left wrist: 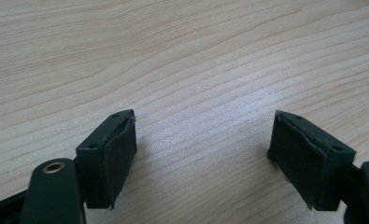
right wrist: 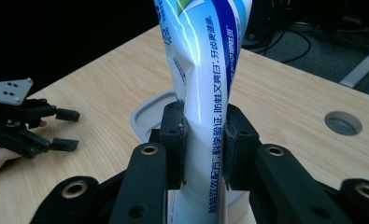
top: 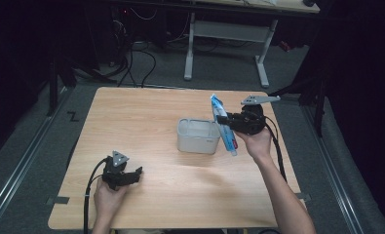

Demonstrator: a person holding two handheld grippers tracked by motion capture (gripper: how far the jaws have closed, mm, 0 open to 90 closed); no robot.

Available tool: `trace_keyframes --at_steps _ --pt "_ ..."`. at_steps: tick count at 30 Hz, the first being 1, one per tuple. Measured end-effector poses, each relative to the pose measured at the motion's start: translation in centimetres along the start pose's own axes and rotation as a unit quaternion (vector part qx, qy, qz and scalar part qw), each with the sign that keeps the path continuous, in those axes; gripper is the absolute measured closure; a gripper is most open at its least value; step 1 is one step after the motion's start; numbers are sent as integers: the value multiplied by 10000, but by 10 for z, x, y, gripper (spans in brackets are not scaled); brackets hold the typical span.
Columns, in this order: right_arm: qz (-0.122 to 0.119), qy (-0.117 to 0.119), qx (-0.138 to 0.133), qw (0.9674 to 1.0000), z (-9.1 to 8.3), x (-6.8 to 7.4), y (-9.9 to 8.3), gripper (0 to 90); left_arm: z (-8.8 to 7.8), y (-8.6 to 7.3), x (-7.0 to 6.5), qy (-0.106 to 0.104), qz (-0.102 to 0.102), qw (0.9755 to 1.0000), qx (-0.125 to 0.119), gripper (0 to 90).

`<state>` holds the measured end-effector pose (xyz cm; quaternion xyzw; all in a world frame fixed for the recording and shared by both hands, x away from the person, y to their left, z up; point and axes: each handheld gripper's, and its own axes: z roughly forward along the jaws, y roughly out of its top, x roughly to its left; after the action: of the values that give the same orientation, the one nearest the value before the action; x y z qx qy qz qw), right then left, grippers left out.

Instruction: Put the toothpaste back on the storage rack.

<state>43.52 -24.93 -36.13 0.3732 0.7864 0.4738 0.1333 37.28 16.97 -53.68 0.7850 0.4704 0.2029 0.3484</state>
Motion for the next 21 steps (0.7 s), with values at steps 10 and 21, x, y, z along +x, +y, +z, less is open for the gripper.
trace_keyframes --at_steps 10,21 --pt "-115 72 -142 9998 11 8 19 731 0 0 0 1 1 10000 0 234" --pt "-89 29 -272 9996 25 14 36 731 0 0 0 0 3 10000 -3 234"
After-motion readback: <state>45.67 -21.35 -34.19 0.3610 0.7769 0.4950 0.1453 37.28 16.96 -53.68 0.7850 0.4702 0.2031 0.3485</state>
